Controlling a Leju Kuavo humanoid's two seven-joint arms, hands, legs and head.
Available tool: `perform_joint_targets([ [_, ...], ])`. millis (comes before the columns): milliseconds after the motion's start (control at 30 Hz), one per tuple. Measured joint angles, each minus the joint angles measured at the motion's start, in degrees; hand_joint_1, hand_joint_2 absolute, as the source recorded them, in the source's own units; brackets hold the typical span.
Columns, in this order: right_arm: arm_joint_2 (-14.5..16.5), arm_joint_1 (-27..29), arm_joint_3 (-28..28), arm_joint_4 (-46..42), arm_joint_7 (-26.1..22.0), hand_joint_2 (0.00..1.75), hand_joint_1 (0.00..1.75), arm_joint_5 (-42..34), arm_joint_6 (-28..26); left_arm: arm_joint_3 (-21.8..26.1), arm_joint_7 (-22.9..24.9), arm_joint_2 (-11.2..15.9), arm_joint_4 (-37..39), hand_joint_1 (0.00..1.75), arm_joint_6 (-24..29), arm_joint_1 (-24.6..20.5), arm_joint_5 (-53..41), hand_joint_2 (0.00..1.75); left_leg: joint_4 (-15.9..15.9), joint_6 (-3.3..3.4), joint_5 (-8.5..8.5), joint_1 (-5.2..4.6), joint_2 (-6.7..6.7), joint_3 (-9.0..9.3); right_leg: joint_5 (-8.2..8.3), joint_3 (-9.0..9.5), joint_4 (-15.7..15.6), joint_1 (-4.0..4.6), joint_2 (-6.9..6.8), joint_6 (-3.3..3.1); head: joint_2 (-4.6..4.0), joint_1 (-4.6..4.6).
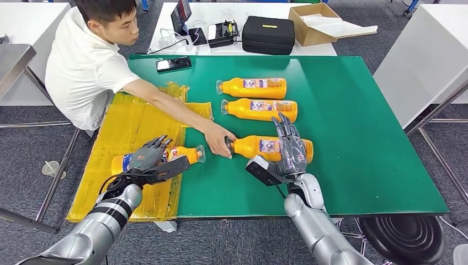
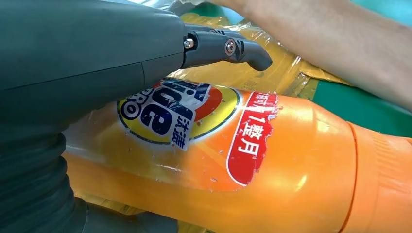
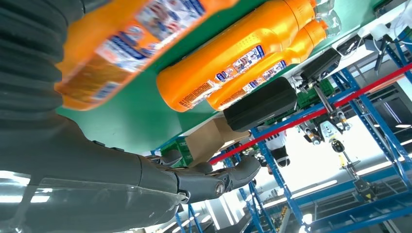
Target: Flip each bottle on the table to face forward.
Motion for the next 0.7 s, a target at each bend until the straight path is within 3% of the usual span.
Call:
perform_joint_targets([
  [200, -0.05, 0.00, 0.07, 0.08, 0.14, 1.75, 0.00, 0.14, -0.03, -0.29, -1.17, 0.18, 0.15, 0.00, -0.81, -0.01, 0.50, 1.75, 0.00, 0.00, 0.00, 0.00, 0.00, 0.04, 0.00, 0.02, 0.00, 0.00, 0.00, 0.00, 0.00, 0.00],
  [367, -1.04, 0.02, 0.10, 0.40, 3.00, 1.75, 0.00, 1.44, 2.13, -1.56, -6.26, 0.21, -2.75, 0.00, 0.44, 2.30, 4.69, 1.75, 0.01, 0.00, 0.00, -0.02, -0.01, 0.04, 0.00, 0.01, -0.01, -0.02, -0.01, 0.00, 0.00, 0.00],
  [533, -3.38, 0.26, 0.10, 0.97, 7.73, 1.75, 0.00, 3.33, 8.22, -5.79, -10.10, 0.41, -15.79, 0.00, -1.45, 10.60, 12.79, 1.75, 0.03, 0.03, -0.02, -0.10, -0.03, -0.09, -0.02, -0.10, -0.02, -0.09, -0.02, 0.01, 0.00, 0.02],
  [700, -5.55, 0.75, 0.10, 1.79, 11.48, 1.75, 0.00, 3.69, 16.93, -12.11, -7.44, 1.74, -28.33, 0.00, -1.25, 17.31, 15.79, 1.75, 0.04, 0.04, -0.02, -0.11, -0.03, -0.40, 0.00, -0.43, -0.02, -0.09, -0.02, 0.02, 0.00, 0.01],
])
